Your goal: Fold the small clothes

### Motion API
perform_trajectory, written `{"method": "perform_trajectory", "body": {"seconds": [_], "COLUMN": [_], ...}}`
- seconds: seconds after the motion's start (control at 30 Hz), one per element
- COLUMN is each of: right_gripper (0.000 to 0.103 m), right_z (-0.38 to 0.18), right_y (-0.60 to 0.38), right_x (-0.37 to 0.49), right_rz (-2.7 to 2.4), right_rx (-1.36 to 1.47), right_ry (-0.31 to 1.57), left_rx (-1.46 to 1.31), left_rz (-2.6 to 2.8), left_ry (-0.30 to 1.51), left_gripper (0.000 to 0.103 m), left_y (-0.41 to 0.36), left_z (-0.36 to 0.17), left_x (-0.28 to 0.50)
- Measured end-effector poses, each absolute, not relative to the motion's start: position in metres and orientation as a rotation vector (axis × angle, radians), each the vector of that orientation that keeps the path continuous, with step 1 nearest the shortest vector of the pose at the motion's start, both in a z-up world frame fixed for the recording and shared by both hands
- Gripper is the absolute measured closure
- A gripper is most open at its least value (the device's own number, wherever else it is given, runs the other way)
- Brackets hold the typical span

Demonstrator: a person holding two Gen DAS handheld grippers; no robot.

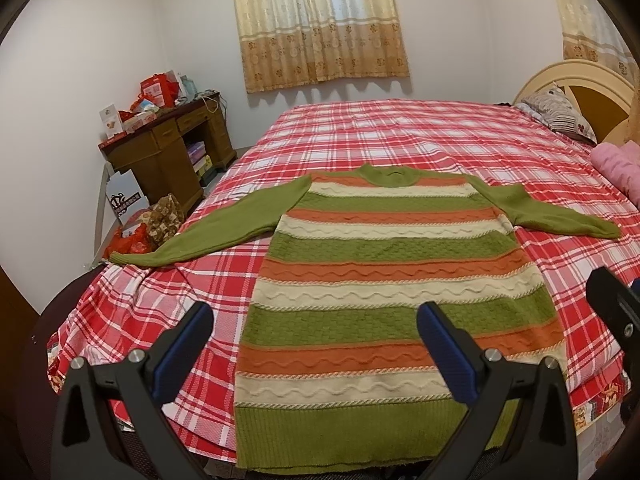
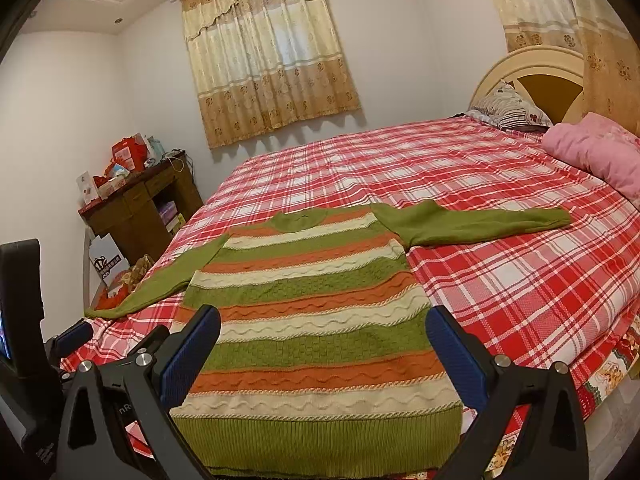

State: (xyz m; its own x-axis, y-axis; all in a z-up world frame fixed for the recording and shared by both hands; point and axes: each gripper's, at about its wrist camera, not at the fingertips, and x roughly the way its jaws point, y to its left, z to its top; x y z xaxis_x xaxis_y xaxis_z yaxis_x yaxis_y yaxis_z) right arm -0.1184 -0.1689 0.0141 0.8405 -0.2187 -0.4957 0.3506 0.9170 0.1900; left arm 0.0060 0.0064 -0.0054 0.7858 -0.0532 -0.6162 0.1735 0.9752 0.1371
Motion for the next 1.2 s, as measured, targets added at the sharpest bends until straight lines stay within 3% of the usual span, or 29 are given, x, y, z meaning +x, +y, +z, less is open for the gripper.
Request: {"method": "perform_trajectory", "body": {"seconds": [1.2], "right_gripper": [0.001], "right_z": [0.0104], "right_y": [-0.1653], "right_x": [-0.1155], "right_rz": [-0.296], "right_rx": [0.282], "right_ry": [0.506], "left_rx": [0.178], "left_rz": [-0.129], "left_ry": [0.672], "left_gripper": [0.000], "left_y": [0.0046], "left_z": [-0.0097], "left_x": [0.0051]}}
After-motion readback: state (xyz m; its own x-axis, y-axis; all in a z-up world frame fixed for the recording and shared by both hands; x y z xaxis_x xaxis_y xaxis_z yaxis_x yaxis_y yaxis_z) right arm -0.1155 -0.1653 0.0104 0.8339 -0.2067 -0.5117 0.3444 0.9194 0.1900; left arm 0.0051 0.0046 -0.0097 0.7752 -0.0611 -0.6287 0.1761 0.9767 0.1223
